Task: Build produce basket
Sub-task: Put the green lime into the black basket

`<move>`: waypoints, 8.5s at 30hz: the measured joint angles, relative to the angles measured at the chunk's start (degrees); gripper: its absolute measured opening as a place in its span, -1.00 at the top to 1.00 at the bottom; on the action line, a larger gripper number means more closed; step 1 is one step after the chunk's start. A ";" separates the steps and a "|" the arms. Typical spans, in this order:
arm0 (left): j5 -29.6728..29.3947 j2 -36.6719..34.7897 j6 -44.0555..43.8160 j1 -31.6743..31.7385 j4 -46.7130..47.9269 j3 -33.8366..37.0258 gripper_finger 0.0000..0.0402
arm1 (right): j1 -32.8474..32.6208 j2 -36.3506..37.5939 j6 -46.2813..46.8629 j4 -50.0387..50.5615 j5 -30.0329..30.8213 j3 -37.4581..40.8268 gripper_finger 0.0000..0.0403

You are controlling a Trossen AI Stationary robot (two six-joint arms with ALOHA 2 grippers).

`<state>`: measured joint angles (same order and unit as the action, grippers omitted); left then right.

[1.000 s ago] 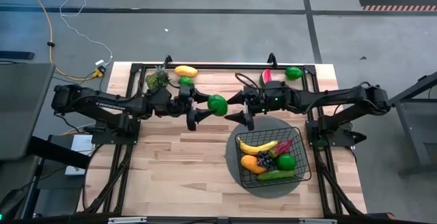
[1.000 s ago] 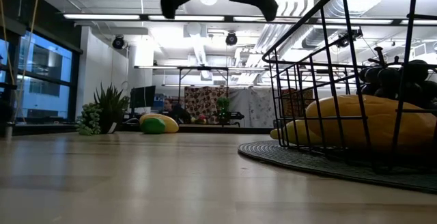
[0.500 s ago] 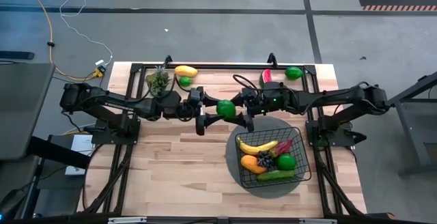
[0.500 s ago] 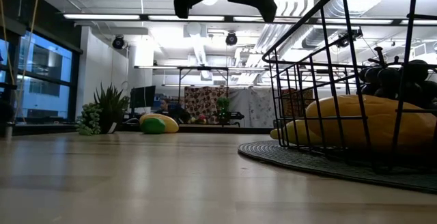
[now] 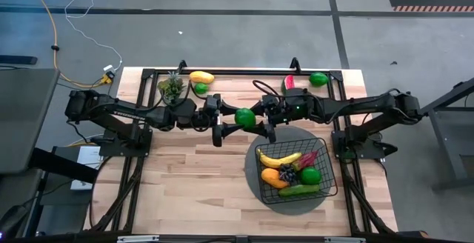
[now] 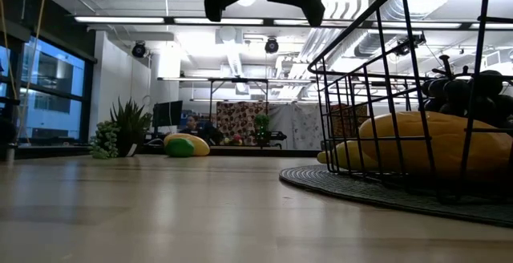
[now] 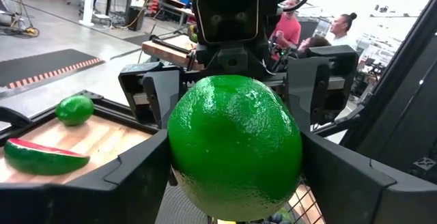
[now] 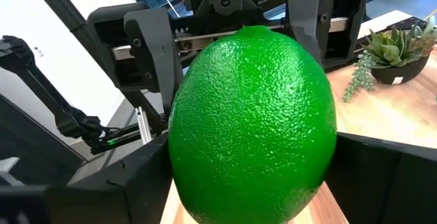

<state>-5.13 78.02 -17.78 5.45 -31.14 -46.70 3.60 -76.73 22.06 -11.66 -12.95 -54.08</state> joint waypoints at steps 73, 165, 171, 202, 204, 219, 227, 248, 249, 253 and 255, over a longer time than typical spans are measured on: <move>-10.65 -10.60 0.42 -1.11 11.29 0.02 -0.87 | 3.76 34.77 -1.09 -0.26 4.72 23.08 -0.42; -13.53 -12.94 3.01 -0.93 20.13 0.02 -0.87 | -25.73 -8.04 18.45 40.96 19.93 2.40 -0.81; -13.53 -12.94 3.02 -0.92 20.13 0.02 -0.87 | -25.73 -5.75 11.77 45.52 19.95 -2.38 -0.96; -8.33 -17.33 -5.05 -1.03 17.71 -0.02 -0.87 | -1.39 41.86 -0.11 -3.69 13.25 32.14 -0.97; -8.38 -19.13 -5.02 -1.05 18.26 -0.02 -0.87 | 0.82 40.49 -0.08 -5.24 10.93 31.23 -0.97; -13.15 -25.62 -1.19 -2.50 19.43 3.23 -0.87 | 6.72 36.02 -7.53 -2.40 1.29 23.96 -0.97; -14.09 -25.58 -4.15 -2.49 12.74 7.82 -0.87 | 6.91 34.69 -4.15 -2.78 0.66 23.93 -0.97; -16.57 -25.57 -3.06 -2.49 12.79 7.82 -0.87 | 6.88 34.77 8.05 -4.04 4.92 23.91 -0.97; -16.63 -25.57 -3.06 -2.49 12.80 7.82 -0.87 | 6.87 34.77 9.78 -4.03 6.31 23.91 -0.97; -16.74 -25.57 -3.08 -2.49 12.79 7.82 -0.87 | 6.87 34.77 18.03 -3.48 11.55 23.91 -0.97; -16.74 -25.57 -3.13 -2.49 12.79 7.82 -0.87 | 6.91 34.37 22.96 -3.21 16.85 23.90 -0.97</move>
<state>-21.87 52.45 -20.91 2.96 -18.35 -38.87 10.51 -42.36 45.02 -14.87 3.90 -30.19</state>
